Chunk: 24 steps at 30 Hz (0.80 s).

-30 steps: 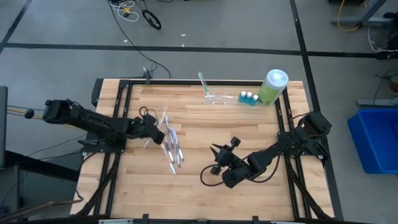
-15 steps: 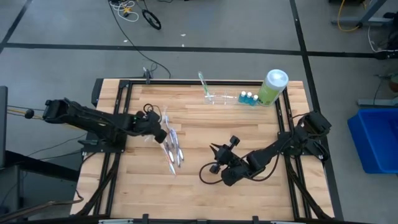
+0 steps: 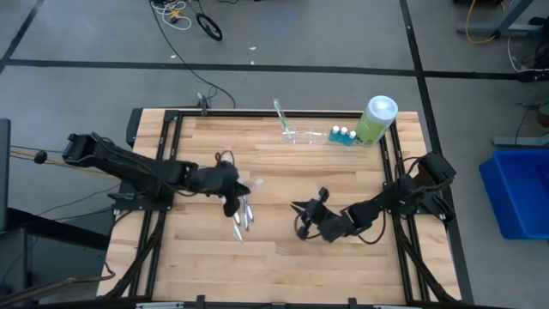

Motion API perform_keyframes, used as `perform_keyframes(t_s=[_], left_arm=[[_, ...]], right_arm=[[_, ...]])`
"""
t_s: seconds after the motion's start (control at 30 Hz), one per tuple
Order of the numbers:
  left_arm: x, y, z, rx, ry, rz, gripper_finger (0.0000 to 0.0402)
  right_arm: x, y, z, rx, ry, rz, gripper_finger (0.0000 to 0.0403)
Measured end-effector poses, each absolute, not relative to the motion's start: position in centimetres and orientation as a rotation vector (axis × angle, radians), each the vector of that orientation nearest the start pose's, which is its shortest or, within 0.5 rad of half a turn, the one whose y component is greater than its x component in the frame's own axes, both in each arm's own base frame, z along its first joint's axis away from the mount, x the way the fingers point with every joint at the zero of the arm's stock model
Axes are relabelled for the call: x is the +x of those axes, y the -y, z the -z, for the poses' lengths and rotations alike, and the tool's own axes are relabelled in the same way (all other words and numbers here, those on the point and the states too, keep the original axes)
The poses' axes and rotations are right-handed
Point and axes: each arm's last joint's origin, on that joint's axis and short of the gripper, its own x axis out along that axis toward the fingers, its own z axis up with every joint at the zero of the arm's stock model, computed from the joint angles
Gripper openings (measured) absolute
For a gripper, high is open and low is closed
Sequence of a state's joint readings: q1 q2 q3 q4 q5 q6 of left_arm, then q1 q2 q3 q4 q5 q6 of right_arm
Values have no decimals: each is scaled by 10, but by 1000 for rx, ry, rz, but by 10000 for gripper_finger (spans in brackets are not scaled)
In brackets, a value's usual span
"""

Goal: Pick & Place toothbrushing station
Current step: Put the middle orange toothbrush into the middle section of the transparent organizer

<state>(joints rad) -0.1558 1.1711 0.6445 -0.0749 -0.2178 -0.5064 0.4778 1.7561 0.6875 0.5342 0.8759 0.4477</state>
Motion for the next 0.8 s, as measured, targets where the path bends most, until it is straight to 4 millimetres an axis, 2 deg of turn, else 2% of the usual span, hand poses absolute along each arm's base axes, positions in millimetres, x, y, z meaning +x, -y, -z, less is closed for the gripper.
perform_keyframes(t_s=[0.1,0.23,0.4,0.6,0.8], left_arm=[[252,37,-223,-350,-455,-105,15],[275,42,-218,-296,-326,-33,16],[298,45,-210,-224,-128,-20,17],[312,43,-202,-160,41,-131,16],[315,43,-199,-146,57,-176,16]], right_arm=[[281,-119,-127,177,-276,377,80],[277,-114,-129,243,-206,303,111],[283,-117,-138,240,-163,286,162],[299,-120,-161,247,-55,446,200],[319,-118,-180,183,-52,581,206]])
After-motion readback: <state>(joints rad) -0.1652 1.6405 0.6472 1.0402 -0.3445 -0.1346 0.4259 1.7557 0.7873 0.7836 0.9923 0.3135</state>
